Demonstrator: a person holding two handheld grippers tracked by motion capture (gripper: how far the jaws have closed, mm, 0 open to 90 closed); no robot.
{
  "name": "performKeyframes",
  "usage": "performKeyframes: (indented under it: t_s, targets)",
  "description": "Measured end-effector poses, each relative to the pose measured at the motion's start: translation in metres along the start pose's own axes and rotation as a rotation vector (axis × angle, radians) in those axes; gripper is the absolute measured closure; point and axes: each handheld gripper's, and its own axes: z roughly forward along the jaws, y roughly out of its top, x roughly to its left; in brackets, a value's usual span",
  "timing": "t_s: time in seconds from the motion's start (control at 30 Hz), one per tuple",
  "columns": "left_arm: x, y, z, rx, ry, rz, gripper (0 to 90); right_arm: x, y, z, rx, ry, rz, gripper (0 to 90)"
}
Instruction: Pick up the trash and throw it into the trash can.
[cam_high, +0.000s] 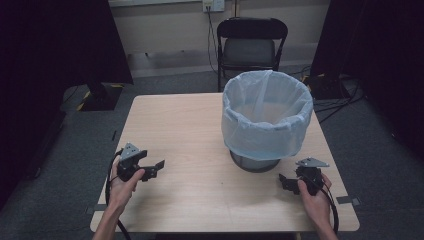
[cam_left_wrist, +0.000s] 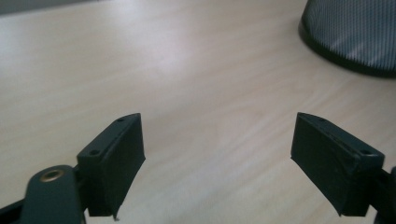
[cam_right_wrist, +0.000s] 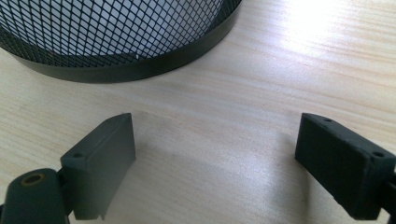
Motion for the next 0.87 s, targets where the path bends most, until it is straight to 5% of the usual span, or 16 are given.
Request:
performKeyframes:
  t_s: [0.2, 0.3, 0.5, 0.87]
  targets:
    - [0.001, -0.021, 0.010, 0.083, 0.037, -0.013, 15.8, 0.000, 0.000, 0.000, 0.000, 0.000, 0.001, 11.3]
    - [-0.001, -0.029, 0.017, 0.151, 0.039, 0.030, 16.2, 0.000, 0.000, 0.000, 0.000, 0.000, 0.000, 11.3]
    - [-0.004, -0.040, 0.027, 0.174, 0.051, 0.018, 16.0, 0.000, 0.000, 0.000, 0.000, 0.000, 0.000, 11.3]
    - [-0.004, -0.044, 0.027, 0.142, 0.062, 0.001, 14.9, 0.000, 0.000, 0.000, 0.000, 0.000, 0.001, 11.2]
